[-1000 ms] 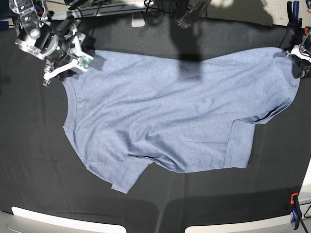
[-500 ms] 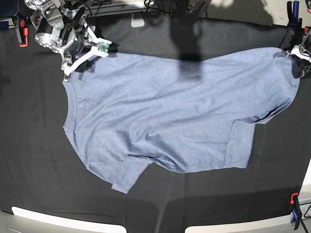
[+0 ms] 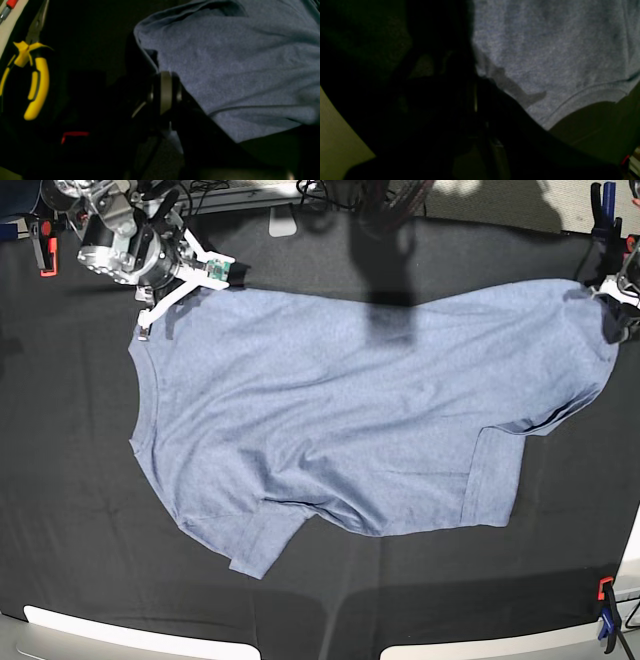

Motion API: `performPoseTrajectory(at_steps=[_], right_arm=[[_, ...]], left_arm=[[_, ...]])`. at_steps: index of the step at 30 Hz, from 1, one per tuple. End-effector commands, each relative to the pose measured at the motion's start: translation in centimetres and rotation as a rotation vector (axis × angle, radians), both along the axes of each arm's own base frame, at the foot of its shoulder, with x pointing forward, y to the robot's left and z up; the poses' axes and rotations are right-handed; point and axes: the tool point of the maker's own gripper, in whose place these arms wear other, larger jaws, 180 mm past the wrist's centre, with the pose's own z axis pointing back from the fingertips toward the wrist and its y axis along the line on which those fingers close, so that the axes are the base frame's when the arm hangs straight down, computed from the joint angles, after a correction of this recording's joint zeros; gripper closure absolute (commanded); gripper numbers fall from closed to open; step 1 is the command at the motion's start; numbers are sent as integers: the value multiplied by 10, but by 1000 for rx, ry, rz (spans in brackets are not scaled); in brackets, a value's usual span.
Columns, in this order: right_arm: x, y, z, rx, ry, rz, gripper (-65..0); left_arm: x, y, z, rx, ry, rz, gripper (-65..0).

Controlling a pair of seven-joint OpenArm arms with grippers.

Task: Layout the t-shirt on the table in an organized manner, then fold the t-shirt properly
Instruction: 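Grasp the collar edge with the right gripper and pull it outward, then reach the right gripper to the folded sleeve and grasp it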

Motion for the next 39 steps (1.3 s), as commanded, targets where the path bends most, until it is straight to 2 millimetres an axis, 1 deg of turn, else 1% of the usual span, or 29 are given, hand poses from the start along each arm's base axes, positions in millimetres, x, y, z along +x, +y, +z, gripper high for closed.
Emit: performPoseTrajectory(at_steps=[1, 3, 5, 8, 9, 10, 15, 20, 22, 25, 29, 30, 33, 34, 35, 39], right_arm=[[12, -2, 13, -13, -56, 4, -51], [14, 1, 17, -7, -68, 10, -63], [13, 0, 17, -14, -67, 7, -119], [12, -3, 16, -21, -53, -11, -230], [11, -3, 15, -19, -48, -14, -247], [10, -2, 15, -19, -47, -13, -249], [11, -3, 16, -19, -51, -15, -249], [33, -4, 26, -13, -121, -39, -249], [39, -1, 30, 6, -130, -44, -249], [43, 3, 32, 34, -131, -52, -249], [43, 3, 32, 32, -128, -50, -248], [42, 3, 31, 30, -123, -44, -238], [39, 3, 30, 24, -108, -30, -129], [39, 3, 30, 21, -106, -29, -104], [39, 3, 29, 21, -105, -29, -92], [40, -2, 32, -2, -110, -30, -92]], left_arm=[[6, 4, 14, 23, -47, -10, 0], [6, 4, 14, 23, -47, -10, 0], [6, 4, 14, 23, -47, -10, 0], [6, 4, 14, 23, -46, -10, 0], [6, 4, 14, 23, -46, -10, 0], [6, 4, 14, 23, -46, -10, 0], [6, 4, 14, 23, -46, -10, 0], [6, 4, 14, 23, -46, -10, 0], [6, 4, 14, 23, -46, -10, 0], [6, 4, 14, 23, -46, -10, 0], [6, 4, 14, 23, -46, -10, 0], [6, 4, 14, 23, -47, -10, 0], [6, 4, 14, 23, -47, -10, 0], [6, 4, 14, 23, -47, -10, 0], [6, 4, 14, 23, -47, -10, 0], [6, 4, 14, 23, -47, -10, 0]])
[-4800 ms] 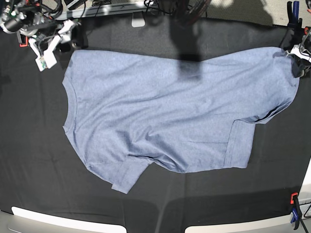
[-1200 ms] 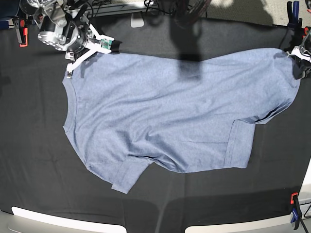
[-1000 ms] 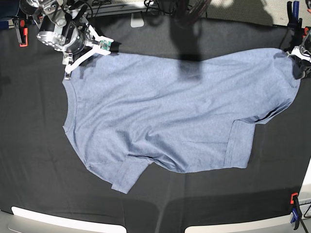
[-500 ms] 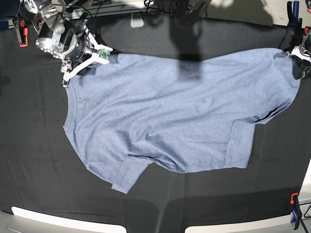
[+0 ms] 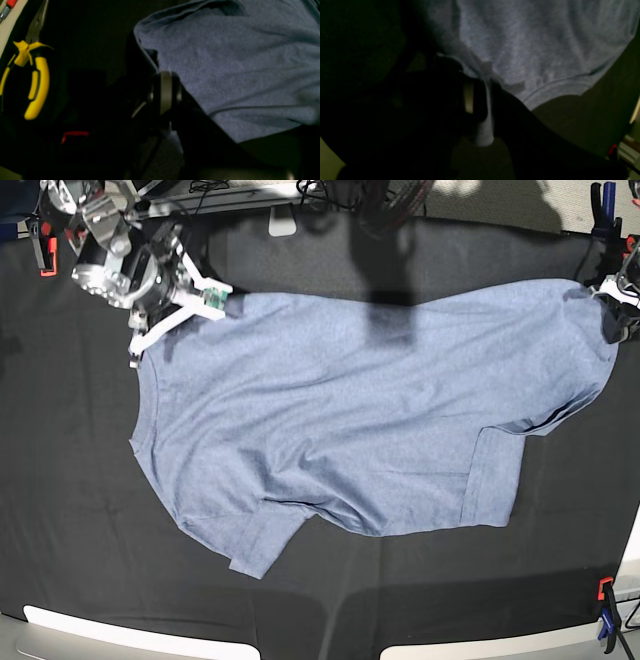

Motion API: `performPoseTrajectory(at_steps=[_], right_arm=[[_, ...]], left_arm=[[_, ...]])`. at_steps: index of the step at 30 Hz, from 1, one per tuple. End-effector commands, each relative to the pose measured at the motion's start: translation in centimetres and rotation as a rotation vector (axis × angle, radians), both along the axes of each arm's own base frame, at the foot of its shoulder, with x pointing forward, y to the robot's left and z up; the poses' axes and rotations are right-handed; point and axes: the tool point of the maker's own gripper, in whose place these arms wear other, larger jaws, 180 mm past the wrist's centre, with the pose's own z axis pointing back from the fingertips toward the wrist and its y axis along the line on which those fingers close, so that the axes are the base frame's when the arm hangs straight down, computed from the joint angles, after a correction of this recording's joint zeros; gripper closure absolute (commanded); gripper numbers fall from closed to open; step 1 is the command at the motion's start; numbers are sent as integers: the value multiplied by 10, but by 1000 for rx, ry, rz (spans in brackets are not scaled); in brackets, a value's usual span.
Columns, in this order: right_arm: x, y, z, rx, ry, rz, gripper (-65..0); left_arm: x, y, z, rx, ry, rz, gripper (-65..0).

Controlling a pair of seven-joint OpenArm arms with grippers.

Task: Layout the t-shirt on the table in an organized manner, then fold the t-shirt properly
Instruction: 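Reach the right gripper to the folded sleeve and grasp it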

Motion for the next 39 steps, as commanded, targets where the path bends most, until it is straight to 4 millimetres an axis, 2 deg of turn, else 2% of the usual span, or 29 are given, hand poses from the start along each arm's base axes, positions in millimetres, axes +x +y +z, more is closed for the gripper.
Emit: performPoseTrajectory(at_steps=[1, 4, 5, 7, 10, 13, 17, 21, 27, 35, 39], right_arm=[[7, -6, 10, -27, -35, 7, -92], [9, -13, 17, -57, -47, 23, -92], [8, -14, 17, -57, -44, 24, -78], [7, -13, 16, -47, -36, 23, -11], [12, -13, 19, -39, -58, 9, 0], [34, -13, 33, -9, -143, -40, 0], [68, -5, 51, 130, -229, -146, 0], [95, -1, 47, 209, -254, -234, 0], [140, 11, 56, 318, -339, -316, 0], [177, 21, 50, 390, -348, -377, 0], [198, 29, 60, 442, -390, -400, 0]], left_arm=[[6, 4, 14, 23, -46, -10, 0], [6, 4, 14, 23, -46, -10, 0], [6, 4, 14, 23, -46, -10, 0], [6, 4, 14, 22, -46, -10, 0], [6, 4, 14, 22, -46, -10, 0], [6, 4, 14, 22, -46, -10, 0], [6, 4, 13, 22, -44, -10, 0], [5, 3, 12, 20, -40, -9, 0], [4, 2, 11, 15, -40, -6, 0], [3, 0, 9, 7, -40, -1, 0], [3, 1, 9, 15, -34, -1, 0]])
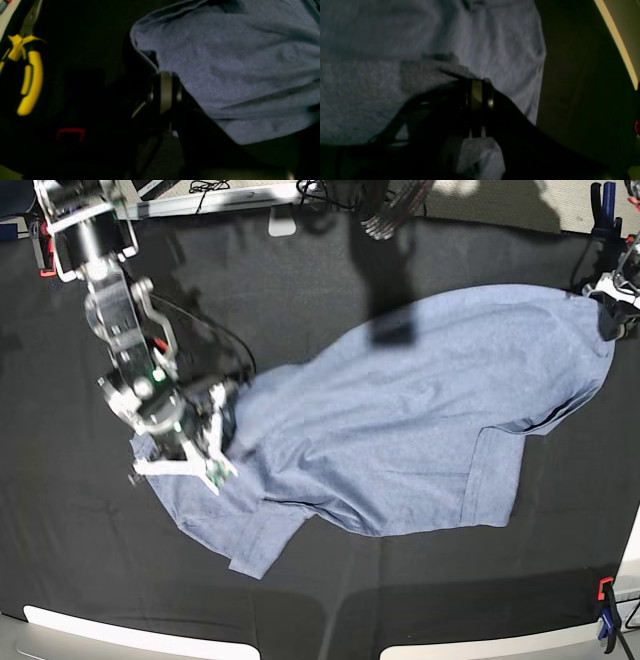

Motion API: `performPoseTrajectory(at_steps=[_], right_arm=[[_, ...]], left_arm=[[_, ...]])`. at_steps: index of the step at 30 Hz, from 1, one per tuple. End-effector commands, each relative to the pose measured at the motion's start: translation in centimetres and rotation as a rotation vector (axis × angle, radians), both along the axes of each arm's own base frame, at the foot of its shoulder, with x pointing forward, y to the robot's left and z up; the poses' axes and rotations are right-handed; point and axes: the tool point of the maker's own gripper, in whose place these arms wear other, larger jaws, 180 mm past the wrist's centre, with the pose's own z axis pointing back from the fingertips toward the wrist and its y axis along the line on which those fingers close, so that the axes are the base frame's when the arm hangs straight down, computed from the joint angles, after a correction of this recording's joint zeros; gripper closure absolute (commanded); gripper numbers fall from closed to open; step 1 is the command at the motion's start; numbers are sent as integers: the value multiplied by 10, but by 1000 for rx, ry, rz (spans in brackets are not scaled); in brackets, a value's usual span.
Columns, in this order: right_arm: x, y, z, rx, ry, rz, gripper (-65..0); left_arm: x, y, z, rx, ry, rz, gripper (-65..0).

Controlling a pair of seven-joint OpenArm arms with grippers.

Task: Layout the t-shirt on the table in an organized manner, then fold the t-shirt properly
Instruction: 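Reach the right gripper to the folded sleeve and grasp it, then lift the grasped sleeve with the right gripper and pull it outward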

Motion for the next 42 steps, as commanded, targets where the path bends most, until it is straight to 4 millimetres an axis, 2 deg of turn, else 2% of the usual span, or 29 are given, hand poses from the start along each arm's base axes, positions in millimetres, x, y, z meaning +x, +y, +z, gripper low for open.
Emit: performPoseTrajectory(at_steps=[1, 8, 12, 15, 18, 20, 25, 27, 29, 33, 35, 39, 42], right_arm=[[19, 0, 24, 15, -79, -8, 0], [50, 17, 34, 79, -106, -40, 0], [60, 23, 32, 94, -98, -48, 0], [65, 27, 38, 114, -131, -28, -11], [71, 32, 49, 134, -172, -6, -198], [75, 33, 55, 136, -181, 2, -274], [82, 32, 70, 110, -184, -1, -277], [76, 37, 69, 96, -146, 26, -276], [65, 50, 68, 124, -84, 82, -275], [29, 83, 65, 200, 8, 228, -240], [8, 92, 60, 215, 36, 291, -230], [-26, 88, 30, 145, 115, 355, -230], [-43, 76, 6, 20, 166, 399, -230]], left_arm=[[5, 3, 13, 17, -45, -10, 0], [5, 3, 13, 17, -45, -10, 0], [5, 3, 13, 17, -45, -10, 0], [5, 3, 13, 17, -45, -10, 0], [5, 3, 13, 17, -45, -10, 0], [5, 4, 13, 17, -44, -10, 0], [5, 3, 13, 17, -45, -10, 0], [5, 3, 13, 17, -44, -10, 0], [5, 3, 13, 17, -45, -10, 0], [5, 4, 12, 27, -38, -10, 0], [4, 6, 10, 44, -26, -11, 0], [3, 8, 9, 60, -18, -11, 0], [3, 8, 10, 60, -23, -11, 0]])
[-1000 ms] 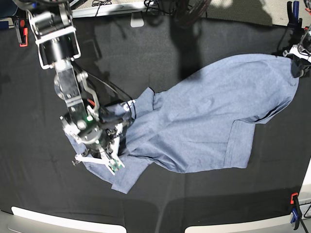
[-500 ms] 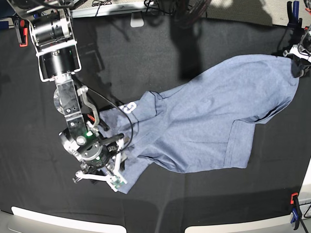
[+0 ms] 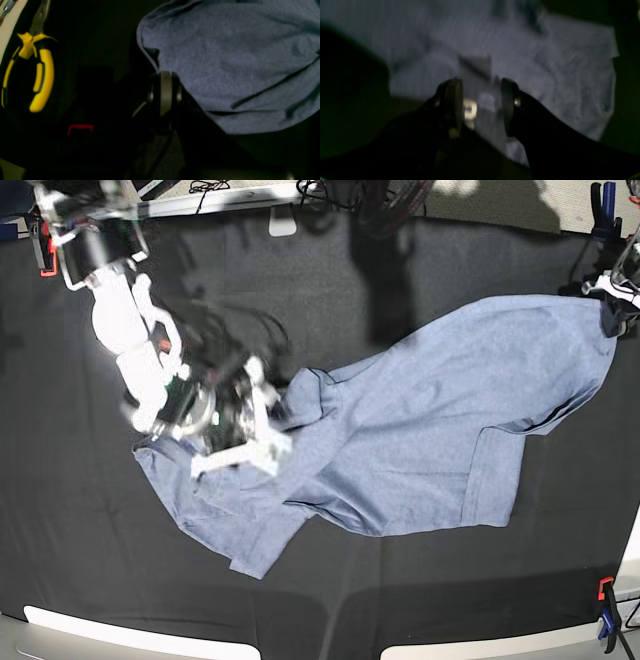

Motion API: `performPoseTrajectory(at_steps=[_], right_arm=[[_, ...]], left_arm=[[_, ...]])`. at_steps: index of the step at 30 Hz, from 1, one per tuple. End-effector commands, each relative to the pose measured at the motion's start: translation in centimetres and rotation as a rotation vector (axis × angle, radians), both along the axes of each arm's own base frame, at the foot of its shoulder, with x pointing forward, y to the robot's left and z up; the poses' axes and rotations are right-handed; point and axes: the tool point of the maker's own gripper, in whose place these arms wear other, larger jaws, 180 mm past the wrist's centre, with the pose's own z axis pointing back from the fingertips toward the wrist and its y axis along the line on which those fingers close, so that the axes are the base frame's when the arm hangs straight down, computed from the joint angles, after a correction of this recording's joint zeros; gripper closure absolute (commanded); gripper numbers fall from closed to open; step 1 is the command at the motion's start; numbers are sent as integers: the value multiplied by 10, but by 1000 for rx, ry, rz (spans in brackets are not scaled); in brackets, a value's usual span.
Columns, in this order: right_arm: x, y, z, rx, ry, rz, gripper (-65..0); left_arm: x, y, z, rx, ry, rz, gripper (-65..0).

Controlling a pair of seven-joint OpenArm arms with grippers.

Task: Layout the t-shirt on the table in an organized manner, then fold the t-shirt properly
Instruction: 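Lift the grasped sleeve with the right gripper and pull it outward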

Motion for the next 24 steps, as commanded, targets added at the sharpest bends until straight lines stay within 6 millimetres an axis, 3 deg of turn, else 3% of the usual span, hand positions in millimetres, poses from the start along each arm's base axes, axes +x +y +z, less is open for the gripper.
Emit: performPoseTrajectory(at_steps=[1, 11, 24], right_arm=[[8, 0, 12, -15, -53, 30, -230], [-25, -1, -26, -277, -59, 234, -230], [1, 26, -2, -232, -188, 244, -230]], left_arm=[[6, 4, 13, 17, -45, -10, 0], [6, 4, 13, 17, -45, -10, 0], [5, 4, 13, 17, -44, -10, 0]])
